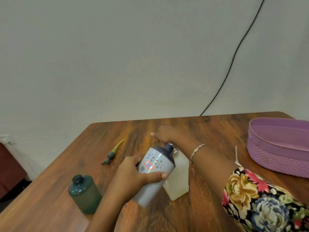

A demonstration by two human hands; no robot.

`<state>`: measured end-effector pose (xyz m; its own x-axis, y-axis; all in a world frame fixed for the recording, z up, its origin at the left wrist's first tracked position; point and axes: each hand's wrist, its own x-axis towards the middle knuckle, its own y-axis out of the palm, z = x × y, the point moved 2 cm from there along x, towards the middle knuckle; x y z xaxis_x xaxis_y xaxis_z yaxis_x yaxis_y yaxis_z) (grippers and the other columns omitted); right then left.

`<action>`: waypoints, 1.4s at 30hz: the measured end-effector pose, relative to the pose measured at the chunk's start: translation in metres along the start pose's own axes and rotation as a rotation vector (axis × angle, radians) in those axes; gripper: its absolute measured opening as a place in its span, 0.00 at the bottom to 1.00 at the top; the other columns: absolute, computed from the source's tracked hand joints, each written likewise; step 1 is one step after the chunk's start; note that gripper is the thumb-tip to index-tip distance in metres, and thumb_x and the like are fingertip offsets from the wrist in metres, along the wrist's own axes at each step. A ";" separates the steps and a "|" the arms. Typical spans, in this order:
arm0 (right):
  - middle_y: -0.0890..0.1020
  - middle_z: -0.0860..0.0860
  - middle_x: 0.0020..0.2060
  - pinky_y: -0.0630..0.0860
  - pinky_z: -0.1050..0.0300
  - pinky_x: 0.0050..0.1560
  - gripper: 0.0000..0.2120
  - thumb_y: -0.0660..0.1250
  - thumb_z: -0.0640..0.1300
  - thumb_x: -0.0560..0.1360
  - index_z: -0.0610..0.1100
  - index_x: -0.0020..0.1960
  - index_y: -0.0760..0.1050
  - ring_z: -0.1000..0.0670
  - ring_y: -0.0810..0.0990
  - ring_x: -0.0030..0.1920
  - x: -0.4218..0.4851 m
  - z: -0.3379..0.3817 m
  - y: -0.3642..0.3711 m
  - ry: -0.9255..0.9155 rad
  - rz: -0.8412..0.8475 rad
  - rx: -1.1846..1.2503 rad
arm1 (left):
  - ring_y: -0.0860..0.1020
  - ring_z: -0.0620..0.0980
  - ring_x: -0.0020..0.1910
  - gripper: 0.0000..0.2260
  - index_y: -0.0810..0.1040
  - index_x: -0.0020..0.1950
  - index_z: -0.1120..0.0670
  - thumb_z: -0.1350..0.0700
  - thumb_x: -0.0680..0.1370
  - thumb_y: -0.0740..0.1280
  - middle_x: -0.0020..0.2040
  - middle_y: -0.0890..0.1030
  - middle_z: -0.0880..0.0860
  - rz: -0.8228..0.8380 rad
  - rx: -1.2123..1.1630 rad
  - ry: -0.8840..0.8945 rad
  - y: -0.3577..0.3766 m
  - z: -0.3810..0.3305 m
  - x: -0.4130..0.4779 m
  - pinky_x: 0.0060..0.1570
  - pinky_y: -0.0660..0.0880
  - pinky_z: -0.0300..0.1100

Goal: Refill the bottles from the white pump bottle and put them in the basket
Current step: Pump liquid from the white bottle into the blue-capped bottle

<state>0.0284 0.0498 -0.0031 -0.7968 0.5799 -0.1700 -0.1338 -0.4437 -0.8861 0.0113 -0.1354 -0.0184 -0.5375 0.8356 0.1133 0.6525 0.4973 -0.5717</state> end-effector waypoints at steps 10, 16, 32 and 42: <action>0.81 0.38 0.53 0.69 0.52 0.61 0.25 0.52 0.54 0.82 0.34 0.59 0.76 0.43 0.78 0.57 0.001 -0.003 -0.015 -0.015 -0.032 0.151 | 0.80 0.43 0.33 0.30 0.81 0.42 0.53 0.33 0.50 0.72 0.37 0.83 0.50 0.034 -0.057 0.016 -0.001 0.001 0.016 0.32 0.73 0.37; 0.75 0.38 0.62 0.66 0.50 0.64 0.26 0.50 0.54 0.82 0.35 0.66 0.70 0.41 0.73 0.64 0.000 0.001 -0.010 0.059 -0.051 0.027 | 0.80 0.44 0.34 0.30 0.81 0.43 0.54 0.33 0.51 0.71 0.37 0.83 0.50 0.045 -0.037 0.019 -0.003 0.004 0.013 0.35 0.77 0.43; 0.76 0.39 0.62 0.69 0.54 0.56 0.23 0.55 0.53 0.81 0.35 0.63 0.73 0.42 0.75 0.59 -0.007 0.006 -0.018 0.087 -0.149 0.085 | 0.82 0.49 0.39 0.23 0.81 0.46 0.57 0.42 0.62 0.78 0.40 0.83 0.53 0.071 -0.006 -0.005 -0.007 -0.007 0.011 0.40 0.79 0.46; 0.73 0.40 0.65 0.68 0.48 0.65 0.22 0.55 0.51 0.81 0.35 0.65 0.71 0.40 0.72 0.65 -0.001 0.004 -0.001 0.139 -0.088 -0.058 | 0.83 0.50 0.40 0.26 0.81 0.48 0.56 0.41 0.59 0.78 0.41 0.84 0.53 0.083 -0.027 -0.035 -0.004 0.007 0.001 0.43 0.80 0.49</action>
<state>0.0267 0.0464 -0.0003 -0.6940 0.7051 -0.1455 -0.1620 -0.3498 -0.9227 0.0042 -0.1382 -0.0217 -0.4992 0.8657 0.0383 0.7095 0.4337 -0.5555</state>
